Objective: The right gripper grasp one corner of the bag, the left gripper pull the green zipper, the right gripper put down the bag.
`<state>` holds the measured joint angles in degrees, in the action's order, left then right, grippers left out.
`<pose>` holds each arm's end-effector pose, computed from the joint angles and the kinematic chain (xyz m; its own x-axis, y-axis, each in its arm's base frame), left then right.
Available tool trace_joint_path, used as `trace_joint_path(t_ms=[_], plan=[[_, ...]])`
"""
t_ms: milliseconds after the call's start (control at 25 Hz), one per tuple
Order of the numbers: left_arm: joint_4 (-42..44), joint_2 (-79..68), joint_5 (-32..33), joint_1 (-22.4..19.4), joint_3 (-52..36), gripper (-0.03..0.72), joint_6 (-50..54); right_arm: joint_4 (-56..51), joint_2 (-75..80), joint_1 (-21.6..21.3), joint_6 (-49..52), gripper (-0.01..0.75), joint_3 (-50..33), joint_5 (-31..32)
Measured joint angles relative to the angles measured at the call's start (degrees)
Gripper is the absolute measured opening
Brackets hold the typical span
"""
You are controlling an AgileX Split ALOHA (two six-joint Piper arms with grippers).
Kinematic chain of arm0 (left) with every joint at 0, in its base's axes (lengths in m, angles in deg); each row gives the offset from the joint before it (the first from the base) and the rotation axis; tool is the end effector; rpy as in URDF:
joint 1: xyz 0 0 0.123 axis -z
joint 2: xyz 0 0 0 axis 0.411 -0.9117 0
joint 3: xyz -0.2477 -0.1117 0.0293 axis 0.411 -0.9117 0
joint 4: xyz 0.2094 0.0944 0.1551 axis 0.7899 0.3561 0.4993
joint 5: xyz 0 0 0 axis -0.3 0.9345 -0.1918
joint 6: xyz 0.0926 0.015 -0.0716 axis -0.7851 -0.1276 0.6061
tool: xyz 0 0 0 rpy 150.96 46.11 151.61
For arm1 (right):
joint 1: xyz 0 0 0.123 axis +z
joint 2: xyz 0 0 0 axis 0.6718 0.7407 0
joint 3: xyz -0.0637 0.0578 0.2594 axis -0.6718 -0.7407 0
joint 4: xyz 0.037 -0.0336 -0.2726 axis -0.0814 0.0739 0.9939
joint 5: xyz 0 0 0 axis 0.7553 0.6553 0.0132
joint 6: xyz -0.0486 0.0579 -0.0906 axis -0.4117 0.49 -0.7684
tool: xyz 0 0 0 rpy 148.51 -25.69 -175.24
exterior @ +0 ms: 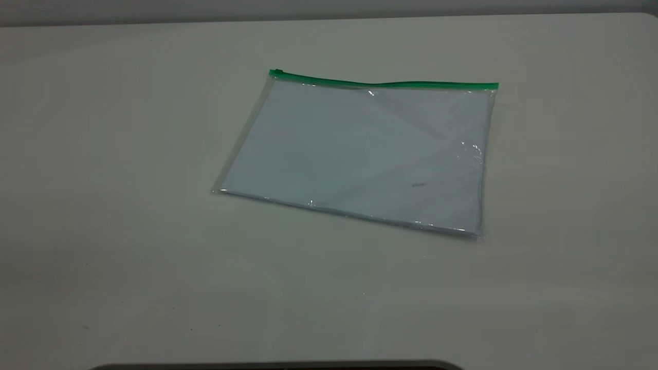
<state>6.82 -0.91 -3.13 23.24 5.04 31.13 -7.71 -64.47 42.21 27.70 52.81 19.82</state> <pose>0.0471 -0.0104 0.2666 -0.5125 0.0843 -0.8545 0.1118 0.9932 0.0310 0.0460 0.0272 0.2664 -0.4692 -0.2091 -0.8580 -0.3038 0.9505 -0.0655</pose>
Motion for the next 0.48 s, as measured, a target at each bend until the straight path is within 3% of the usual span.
trace_joint_path(t_ms=[480], plan=[[0.24,0.0,0.0,0.0,0.0,0.593,1.01,0.0,0.0,-0.02,0.0,0.572,0.0,0.0]])
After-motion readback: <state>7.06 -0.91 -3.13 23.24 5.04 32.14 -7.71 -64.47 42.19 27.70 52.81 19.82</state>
